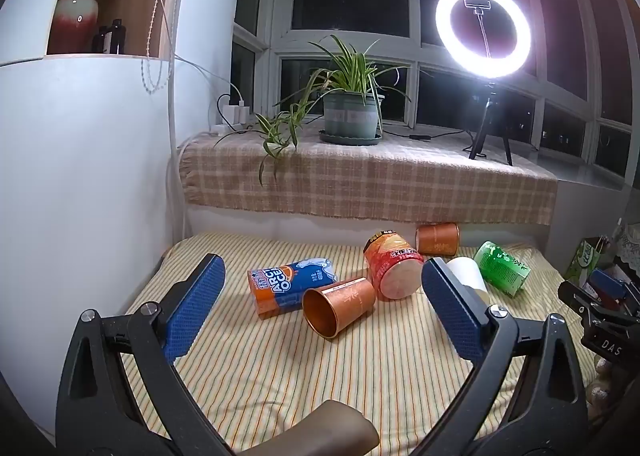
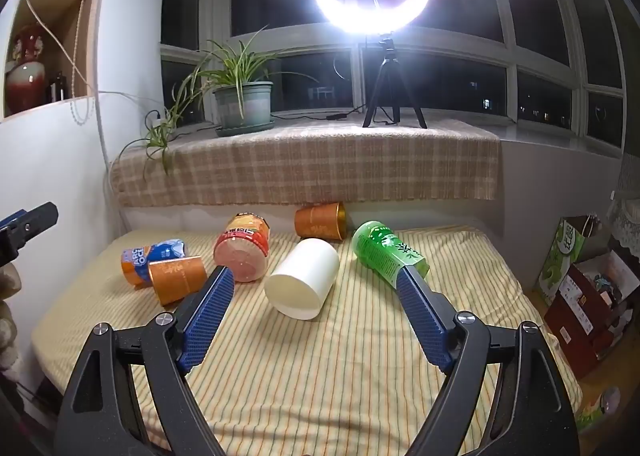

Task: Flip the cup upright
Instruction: 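Move the right gripper toward the lying blue-and-orange ARCTIC OCEAN bottle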

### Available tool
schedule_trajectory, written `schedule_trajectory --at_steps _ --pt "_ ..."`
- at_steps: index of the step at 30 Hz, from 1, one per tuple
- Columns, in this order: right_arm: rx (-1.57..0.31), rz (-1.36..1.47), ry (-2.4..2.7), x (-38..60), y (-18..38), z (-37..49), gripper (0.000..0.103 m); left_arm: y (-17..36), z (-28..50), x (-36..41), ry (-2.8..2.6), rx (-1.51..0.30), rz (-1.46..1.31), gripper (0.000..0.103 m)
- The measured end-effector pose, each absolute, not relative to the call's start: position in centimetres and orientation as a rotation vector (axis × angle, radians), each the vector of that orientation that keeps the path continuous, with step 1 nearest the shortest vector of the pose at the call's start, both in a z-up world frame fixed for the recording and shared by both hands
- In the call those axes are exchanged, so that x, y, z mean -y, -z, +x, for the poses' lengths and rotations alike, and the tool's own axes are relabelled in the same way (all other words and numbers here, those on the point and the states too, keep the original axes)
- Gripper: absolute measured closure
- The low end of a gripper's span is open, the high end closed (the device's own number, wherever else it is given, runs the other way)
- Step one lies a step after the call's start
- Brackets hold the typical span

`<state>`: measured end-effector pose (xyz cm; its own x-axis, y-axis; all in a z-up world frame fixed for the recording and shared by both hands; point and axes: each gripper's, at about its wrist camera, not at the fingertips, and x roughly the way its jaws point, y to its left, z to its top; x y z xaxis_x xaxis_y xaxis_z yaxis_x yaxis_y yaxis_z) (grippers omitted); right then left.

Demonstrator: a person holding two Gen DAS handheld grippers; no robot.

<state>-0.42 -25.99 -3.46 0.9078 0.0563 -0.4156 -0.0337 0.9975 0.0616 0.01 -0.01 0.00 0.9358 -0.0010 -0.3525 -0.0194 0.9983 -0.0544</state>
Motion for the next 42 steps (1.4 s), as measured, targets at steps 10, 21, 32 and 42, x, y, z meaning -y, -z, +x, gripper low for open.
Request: schedule_trajectory --at_steps 10,21,32,42 --pt "-0.430 0.055 -0.046 25.9 3.5 -0.4 0.020 -0.1 0.0 0.0 -0.011 -0.359 -0.057 0.003" --pt "-0.436 0.045 -0.064 25.0 3.6 0.0 0.019 -0.4 0.3 -0.5 -0.015 -0.362 -0.057 0.003" --pt "-0.442 0.034 -0.155 23.7 3.7 1.4 0.019 0.3 0.0 -2.5 -0.059 -0.374 -0.053 0.003" --pt "-0.486 -0.064 -0.368 19.8 4.3 5.9 0.020 1.7 -0.8 -6.2 -0.157 -0.371 0.002 0.003"
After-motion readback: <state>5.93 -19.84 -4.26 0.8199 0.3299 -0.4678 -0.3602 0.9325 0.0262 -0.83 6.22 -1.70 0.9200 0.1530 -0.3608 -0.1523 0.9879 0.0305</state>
